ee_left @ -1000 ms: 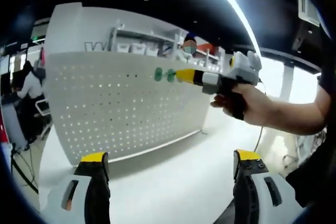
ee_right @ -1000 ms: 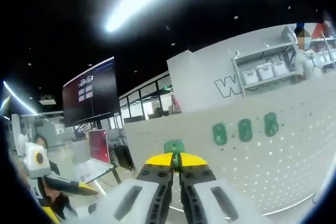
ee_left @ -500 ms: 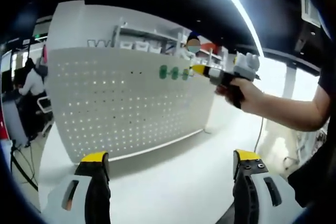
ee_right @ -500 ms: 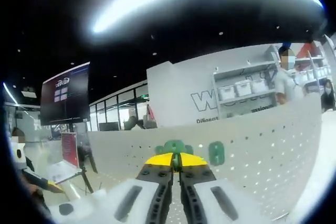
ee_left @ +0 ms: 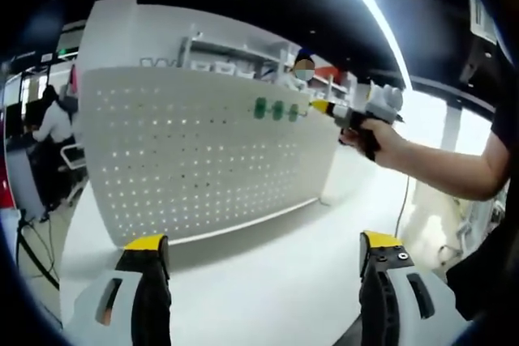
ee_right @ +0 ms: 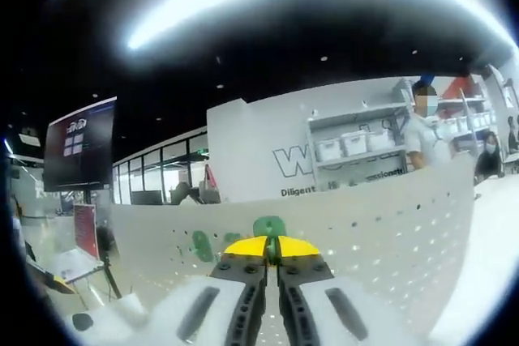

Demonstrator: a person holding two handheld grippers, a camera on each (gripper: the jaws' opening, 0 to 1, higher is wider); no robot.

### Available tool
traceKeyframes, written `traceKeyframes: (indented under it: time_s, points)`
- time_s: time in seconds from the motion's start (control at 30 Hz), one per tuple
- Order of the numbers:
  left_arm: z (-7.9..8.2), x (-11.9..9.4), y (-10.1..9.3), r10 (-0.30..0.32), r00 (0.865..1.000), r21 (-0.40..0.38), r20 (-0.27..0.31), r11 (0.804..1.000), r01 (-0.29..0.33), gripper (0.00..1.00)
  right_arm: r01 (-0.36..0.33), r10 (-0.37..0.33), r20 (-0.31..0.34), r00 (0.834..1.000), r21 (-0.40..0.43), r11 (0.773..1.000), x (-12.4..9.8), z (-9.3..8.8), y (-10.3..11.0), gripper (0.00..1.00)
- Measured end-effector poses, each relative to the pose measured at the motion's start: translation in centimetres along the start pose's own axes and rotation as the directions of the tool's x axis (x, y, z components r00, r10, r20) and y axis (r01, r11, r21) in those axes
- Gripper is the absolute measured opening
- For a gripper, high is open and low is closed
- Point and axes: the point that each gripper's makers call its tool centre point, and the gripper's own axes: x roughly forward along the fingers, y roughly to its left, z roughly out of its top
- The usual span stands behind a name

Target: Insert the hook assembly into the mounting plate slot until the hook locks in place.

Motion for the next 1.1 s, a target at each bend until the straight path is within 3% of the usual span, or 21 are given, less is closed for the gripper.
traceKeyframes:
  time_s: [0.27,0.5,0.97,1.1]
  points:
    - [-0.4,-0.3,0.3,0.004,1.0,-0.002,-0.016,1.0,-0.004,0.98,0.049,-0.049,-0.001,0.999,-0.033,0.998,0.9,-0.5,-2.3,0.0]
    - [-0.4,-0.3,0.5,0.009,1.0,-0.01,-0.019,1.0,-0.009,0.97,0.099,-0.099,0.005,0.995,-0.007,0.995,1.2,-0.7,-4.0,0.0]
    - [-1.0,0.1,0.0,0.001,0.999,-0.021,-0.041,1.0,-0.002,0.95,0.101,-0.101,0.015,0.995,-0.011,0.995,2.2,-1.3,-4.6,0.0]
    - [-1.1,0.4,0.1,-0.001,0.999,-0.013,-0.052,1.0,0.0,0.95,0.117,-0.118,0.02,0.993,0.045,0.992,2.1,-1.5,-4.9,0.0]
